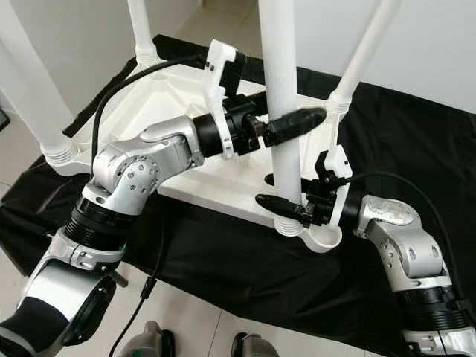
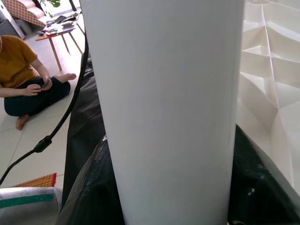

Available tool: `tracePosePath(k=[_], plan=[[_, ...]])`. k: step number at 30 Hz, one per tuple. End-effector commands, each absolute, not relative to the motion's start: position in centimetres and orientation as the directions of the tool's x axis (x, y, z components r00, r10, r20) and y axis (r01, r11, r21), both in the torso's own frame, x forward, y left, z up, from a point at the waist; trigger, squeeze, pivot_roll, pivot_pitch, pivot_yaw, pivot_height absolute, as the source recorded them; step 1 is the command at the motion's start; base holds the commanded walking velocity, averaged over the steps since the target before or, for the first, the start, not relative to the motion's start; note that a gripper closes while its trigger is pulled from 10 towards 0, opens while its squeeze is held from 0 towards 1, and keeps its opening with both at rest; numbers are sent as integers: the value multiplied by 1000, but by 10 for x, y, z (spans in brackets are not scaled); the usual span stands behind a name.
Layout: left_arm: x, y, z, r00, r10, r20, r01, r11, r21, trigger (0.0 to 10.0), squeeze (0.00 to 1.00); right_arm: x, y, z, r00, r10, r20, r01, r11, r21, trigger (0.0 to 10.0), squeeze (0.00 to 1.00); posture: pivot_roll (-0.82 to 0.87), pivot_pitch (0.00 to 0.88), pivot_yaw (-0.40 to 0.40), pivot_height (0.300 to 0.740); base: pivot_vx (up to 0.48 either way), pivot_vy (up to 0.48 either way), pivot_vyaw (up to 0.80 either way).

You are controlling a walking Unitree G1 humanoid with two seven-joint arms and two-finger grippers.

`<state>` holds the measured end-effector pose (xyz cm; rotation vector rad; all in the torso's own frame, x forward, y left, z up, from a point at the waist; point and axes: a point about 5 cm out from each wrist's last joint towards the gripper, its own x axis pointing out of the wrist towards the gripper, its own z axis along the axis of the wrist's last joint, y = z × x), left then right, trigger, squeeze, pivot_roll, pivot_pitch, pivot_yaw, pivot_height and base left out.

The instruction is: Building children table

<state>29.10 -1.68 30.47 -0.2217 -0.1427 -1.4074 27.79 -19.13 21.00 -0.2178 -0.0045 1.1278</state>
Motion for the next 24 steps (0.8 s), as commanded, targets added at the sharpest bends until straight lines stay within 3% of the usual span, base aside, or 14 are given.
tracePosePath(k=[1, 11, 19, 20, 23, 24], plan=[[275, -22, 304, -101, -971, 217, 994, -106, -12, 0, 0, 278, -195, 209, 437, 892, -120, -894, 415, -170, 10000, 0, 76, 128, -54, 740, 0, 0, 0], [273, -24, 302, -115, -970, 216, 993, -121, -15, 0, 0, 281, -196, 211, 464, 879, -112, -879, 442, -178, 10000, 0, 72, 128, -55, 740, 0, 0, 0], [277, -25, 303, -87, -977, 194, 996, -90, -7, 0, 0, 293, -198, 209, 563, 817, -123, -822, 536, -193, 10000, 0, 70, 126, -59, 740, 0, 0, 0], [280, -25, 303, -70, -981, 180, 997, -71, -2, 4314, 0, 298, -199, 208, 594, 795, -123, -800, 569, -192, 10000, 0, 69, 116, -61, 740, 0, 0, 0], [282, -25, 303, -58, -984, 169, 998, -59, 2, 4314, 0, 300, -199, 207, 614, 780, -122, -786, 589, -190, 10000, 0, 68, 113, -61, 740, 0, 0, 0], [287, -26, 306, -12, -988, 154, 1000, -13, -7, 10000, 0, 308, -201, 211, 677, 732, -78, -731, 658, -181, 10000, 518, 67, 110, -56, 740, 0, 0, 0]])
